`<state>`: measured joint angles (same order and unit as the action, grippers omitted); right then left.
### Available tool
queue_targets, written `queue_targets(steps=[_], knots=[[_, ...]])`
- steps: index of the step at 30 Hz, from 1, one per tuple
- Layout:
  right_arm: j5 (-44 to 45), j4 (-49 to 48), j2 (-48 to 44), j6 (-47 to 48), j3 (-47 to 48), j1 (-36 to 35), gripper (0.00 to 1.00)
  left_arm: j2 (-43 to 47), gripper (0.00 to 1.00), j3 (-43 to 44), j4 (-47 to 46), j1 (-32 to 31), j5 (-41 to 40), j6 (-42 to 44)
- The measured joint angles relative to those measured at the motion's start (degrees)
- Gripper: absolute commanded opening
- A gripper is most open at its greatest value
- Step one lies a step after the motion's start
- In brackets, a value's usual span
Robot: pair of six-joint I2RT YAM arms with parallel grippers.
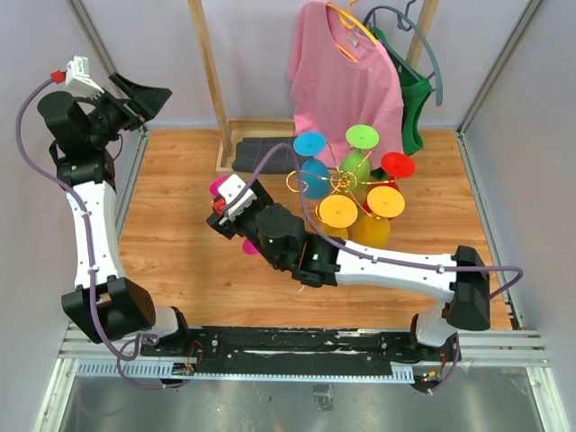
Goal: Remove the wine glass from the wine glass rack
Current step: Place the wine glass at the center of the board.
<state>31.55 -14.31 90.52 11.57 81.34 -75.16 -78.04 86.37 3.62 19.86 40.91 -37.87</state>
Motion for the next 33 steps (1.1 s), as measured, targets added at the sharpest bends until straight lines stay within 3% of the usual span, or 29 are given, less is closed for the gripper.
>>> queue_targets(steps=[18, 33], knots=[[9.29, -34.16, 17.51, 10.91, -7.06, -5.27, 0.45, 0.0, 0.99, 0.0, 1.55, 0.0, 0.17, 1.7], [14.16, -48.39, 29.29, 15.96, -6.4, -6.29, 0.45, -0.13, 0.99, 0.79, 2.97, 0.04, 0.83, 3.48]])
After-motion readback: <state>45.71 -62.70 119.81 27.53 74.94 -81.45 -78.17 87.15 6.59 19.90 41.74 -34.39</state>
